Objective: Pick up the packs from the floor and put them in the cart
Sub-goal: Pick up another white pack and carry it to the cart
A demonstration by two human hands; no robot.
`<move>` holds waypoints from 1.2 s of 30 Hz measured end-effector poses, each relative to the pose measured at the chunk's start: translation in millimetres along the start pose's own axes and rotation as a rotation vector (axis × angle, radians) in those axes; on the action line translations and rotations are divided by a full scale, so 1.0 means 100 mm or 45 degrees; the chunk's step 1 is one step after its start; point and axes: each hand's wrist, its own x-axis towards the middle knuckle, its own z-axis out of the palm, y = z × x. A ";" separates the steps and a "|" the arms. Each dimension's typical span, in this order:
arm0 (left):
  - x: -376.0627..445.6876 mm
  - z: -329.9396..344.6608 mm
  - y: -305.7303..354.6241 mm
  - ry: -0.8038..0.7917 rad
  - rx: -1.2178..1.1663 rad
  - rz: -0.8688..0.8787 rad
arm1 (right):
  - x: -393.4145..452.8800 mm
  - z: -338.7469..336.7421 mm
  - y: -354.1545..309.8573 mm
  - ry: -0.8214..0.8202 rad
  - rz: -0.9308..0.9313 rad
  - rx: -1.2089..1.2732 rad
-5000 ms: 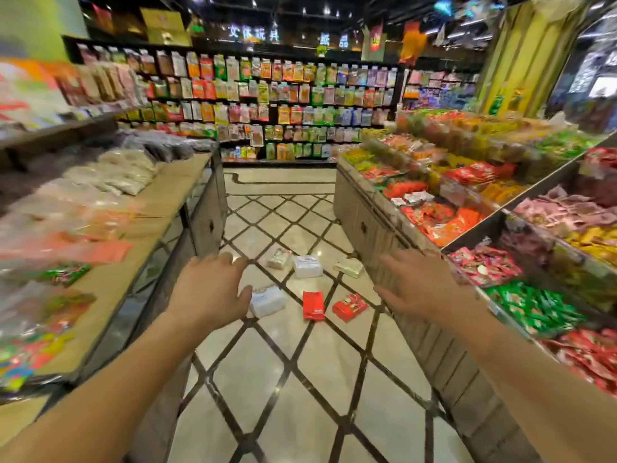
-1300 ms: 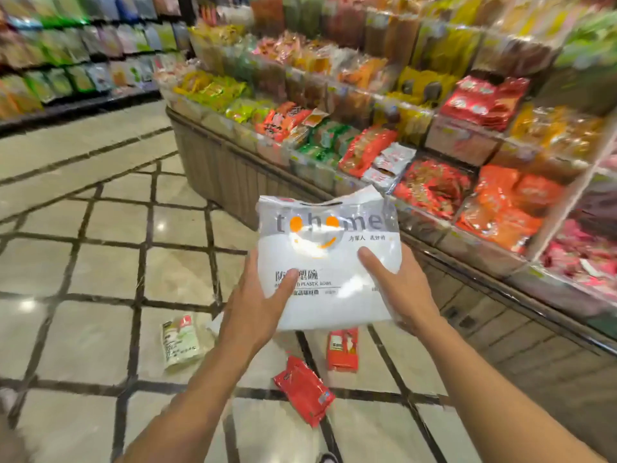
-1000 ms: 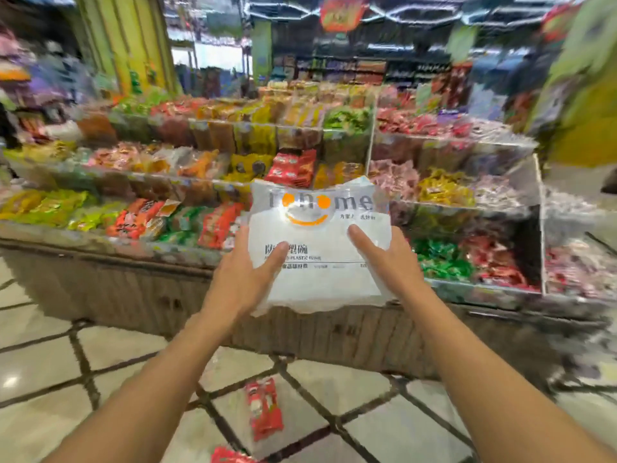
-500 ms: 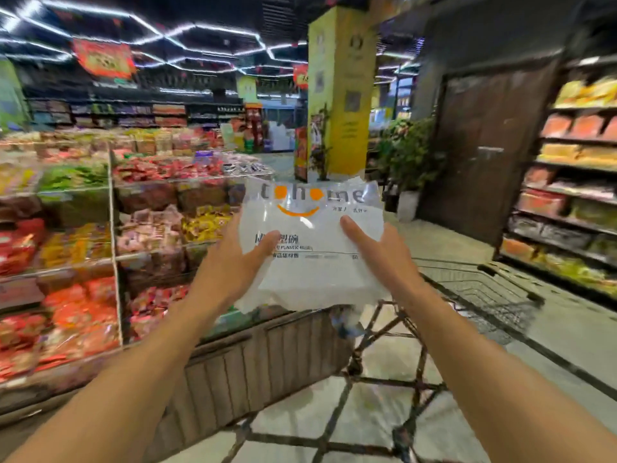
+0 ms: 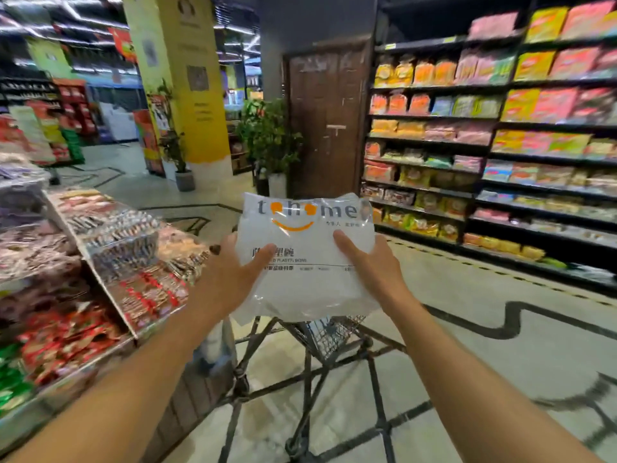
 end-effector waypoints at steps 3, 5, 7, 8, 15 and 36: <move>0.54 0.52 -0.02 -0.081 -0.065 0.005 | 0.57 -0.06 0.28 0.060 0.040 -0.043; 0.88 0.83 -0.05 -0.124 -0.061 -0.017 | 0.93 -0.09 0.42 0.100 0.117 -0.096; 1.20 1.11 -0.04 -0.179 -0.026 -0.012 | 1.29 -0.13 0.55 0.113 0.172 -0.141; 1.36 1.25 -0.03 -0.208 -0.015 0.004 | 1.46 -0.17 0.63 0.123 0.187 -0.164; 2.38 2.23 0.20 -0.302 0.007 0.037 | 2.61 -0.48 1.12 0.205 0.243 -0.178; 4.76 4.12 -0.16 0.051 -0.065 -0.542 | 6.39 -0.03 2.43 -0.421 0.187 -0.113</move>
